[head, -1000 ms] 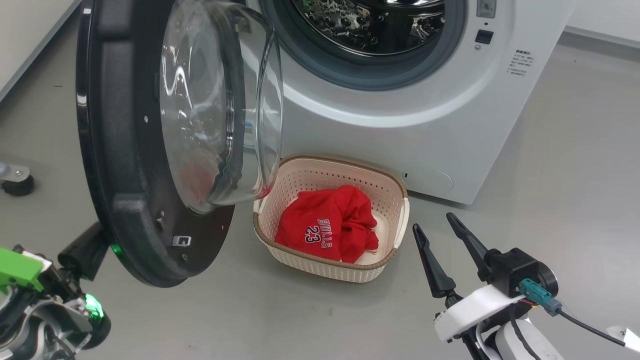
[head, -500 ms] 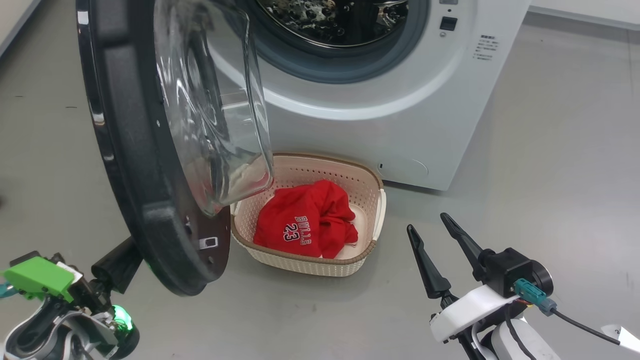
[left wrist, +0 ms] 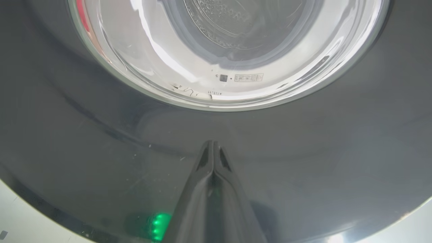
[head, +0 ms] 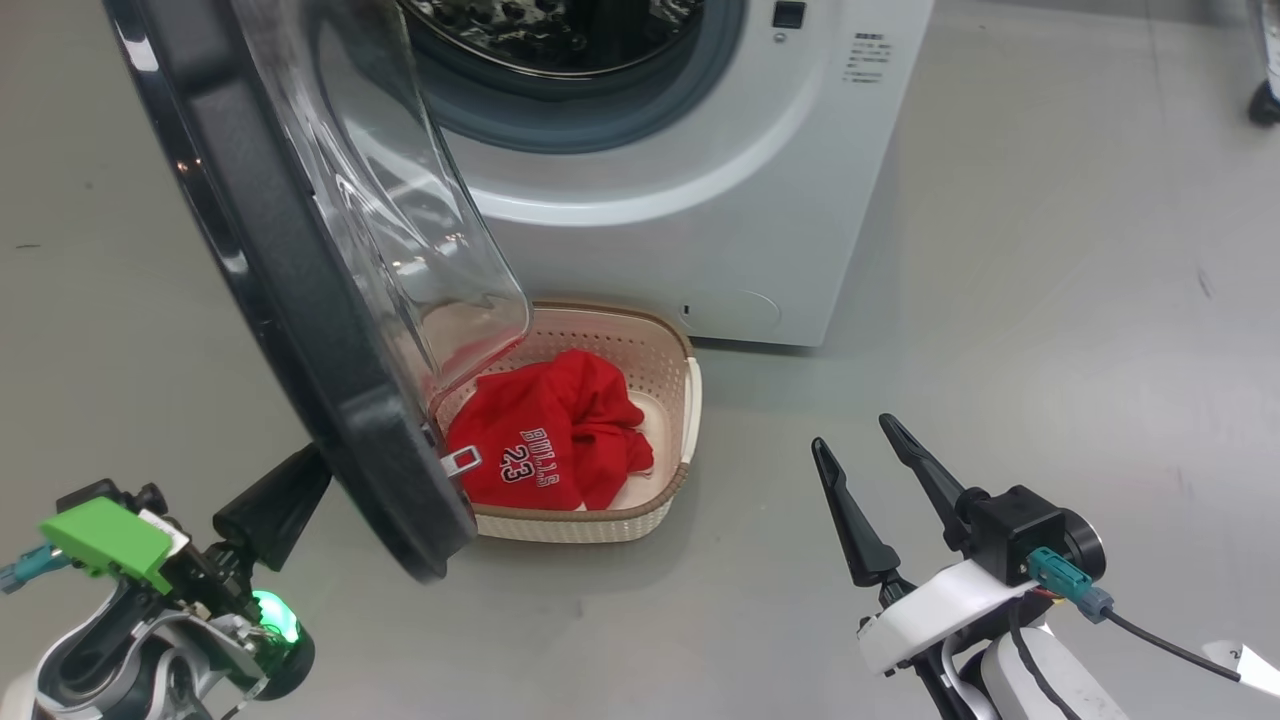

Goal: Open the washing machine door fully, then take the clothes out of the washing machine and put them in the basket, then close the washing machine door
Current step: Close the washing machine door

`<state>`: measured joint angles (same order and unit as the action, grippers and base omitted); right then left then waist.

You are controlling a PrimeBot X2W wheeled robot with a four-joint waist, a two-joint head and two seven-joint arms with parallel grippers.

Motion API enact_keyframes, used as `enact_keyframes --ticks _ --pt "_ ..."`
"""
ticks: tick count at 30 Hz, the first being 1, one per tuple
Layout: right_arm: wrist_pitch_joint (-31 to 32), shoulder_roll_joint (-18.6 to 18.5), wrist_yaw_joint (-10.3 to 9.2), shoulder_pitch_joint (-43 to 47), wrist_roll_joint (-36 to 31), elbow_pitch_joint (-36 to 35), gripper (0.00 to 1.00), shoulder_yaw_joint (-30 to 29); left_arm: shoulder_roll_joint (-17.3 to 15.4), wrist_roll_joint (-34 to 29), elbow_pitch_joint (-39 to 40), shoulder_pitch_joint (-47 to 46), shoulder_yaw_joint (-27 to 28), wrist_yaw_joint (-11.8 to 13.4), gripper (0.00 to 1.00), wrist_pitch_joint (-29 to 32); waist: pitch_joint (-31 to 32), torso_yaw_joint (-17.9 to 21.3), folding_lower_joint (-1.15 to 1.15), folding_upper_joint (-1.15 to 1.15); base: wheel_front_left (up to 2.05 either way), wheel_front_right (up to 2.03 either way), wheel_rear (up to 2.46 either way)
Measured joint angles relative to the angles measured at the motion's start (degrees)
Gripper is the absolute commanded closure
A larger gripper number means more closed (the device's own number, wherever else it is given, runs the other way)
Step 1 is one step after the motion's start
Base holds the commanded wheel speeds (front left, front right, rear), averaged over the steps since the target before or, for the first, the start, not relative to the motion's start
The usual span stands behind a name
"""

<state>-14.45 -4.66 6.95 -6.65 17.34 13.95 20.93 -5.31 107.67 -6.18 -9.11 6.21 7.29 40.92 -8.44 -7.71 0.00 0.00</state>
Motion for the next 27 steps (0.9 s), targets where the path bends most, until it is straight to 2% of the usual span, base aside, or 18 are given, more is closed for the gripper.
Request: enact_keyframes --ticks 8,27 --pt "0.00 0.05 -0.03 -0.29 0.00 -0.25 0.00 -0.51 0.53 0.85 1.09 -0.27 -1.72 0.00 1.00 -1.27 -1.02 4.18 0.00 0.00 0.00 0.00 0.00" --pt "0.00 0.93 -0.05 -0.92 0.30 -1.30 0.00 -0.83 1.59 2.74 0.96 -4.48 -2.46 0.00 1.00 -9.04 -3.38 14.54 0.00 0.00 0.00 0.00 0.00"
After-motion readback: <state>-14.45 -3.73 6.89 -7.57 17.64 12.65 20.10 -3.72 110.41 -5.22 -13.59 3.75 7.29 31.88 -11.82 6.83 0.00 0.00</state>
